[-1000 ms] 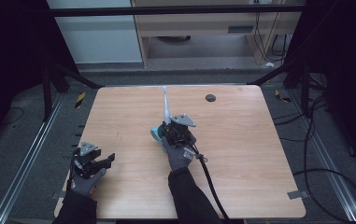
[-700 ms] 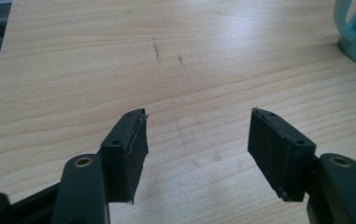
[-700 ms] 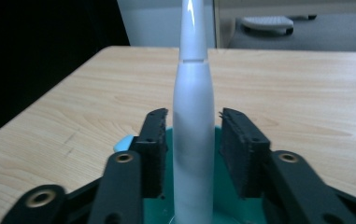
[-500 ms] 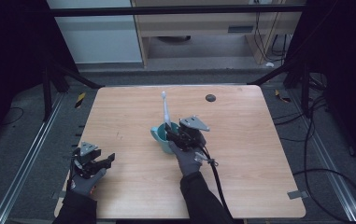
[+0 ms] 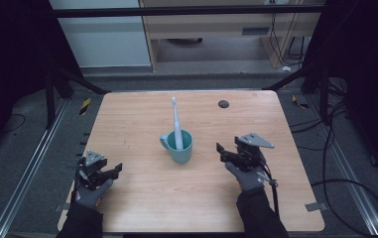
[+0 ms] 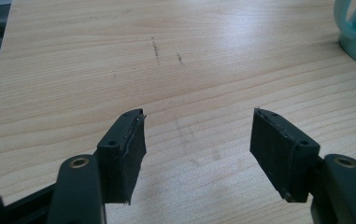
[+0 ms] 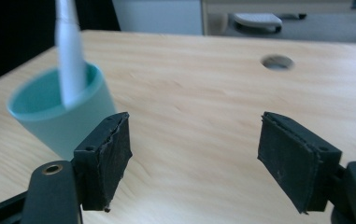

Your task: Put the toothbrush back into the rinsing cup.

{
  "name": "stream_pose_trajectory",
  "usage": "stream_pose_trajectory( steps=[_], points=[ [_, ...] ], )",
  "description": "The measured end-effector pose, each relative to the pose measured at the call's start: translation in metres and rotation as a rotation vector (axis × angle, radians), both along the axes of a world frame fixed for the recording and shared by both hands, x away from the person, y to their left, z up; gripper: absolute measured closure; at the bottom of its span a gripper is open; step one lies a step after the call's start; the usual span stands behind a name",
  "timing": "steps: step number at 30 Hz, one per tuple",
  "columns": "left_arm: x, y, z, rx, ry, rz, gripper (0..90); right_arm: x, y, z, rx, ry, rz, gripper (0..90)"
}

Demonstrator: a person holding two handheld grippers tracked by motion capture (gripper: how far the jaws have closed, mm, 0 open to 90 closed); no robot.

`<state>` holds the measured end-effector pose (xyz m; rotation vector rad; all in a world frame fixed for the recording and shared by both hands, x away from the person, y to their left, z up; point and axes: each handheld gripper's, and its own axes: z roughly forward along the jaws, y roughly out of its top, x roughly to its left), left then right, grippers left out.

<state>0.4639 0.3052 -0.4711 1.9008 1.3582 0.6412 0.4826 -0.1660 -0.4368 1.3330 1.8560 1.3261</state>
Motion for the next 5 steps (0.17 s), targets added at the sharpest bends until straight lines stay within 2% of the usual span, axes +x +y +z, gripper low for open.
stream_pose_trajectory(
  steps=[5],
  points=[
    [0.001, -0.001, -0.002, 0.004, 0.007, -0.007, 33.3, -0.015, -0.038, -0.018, -0.030, 0.048, -0.026, 23.3]
  ],
)
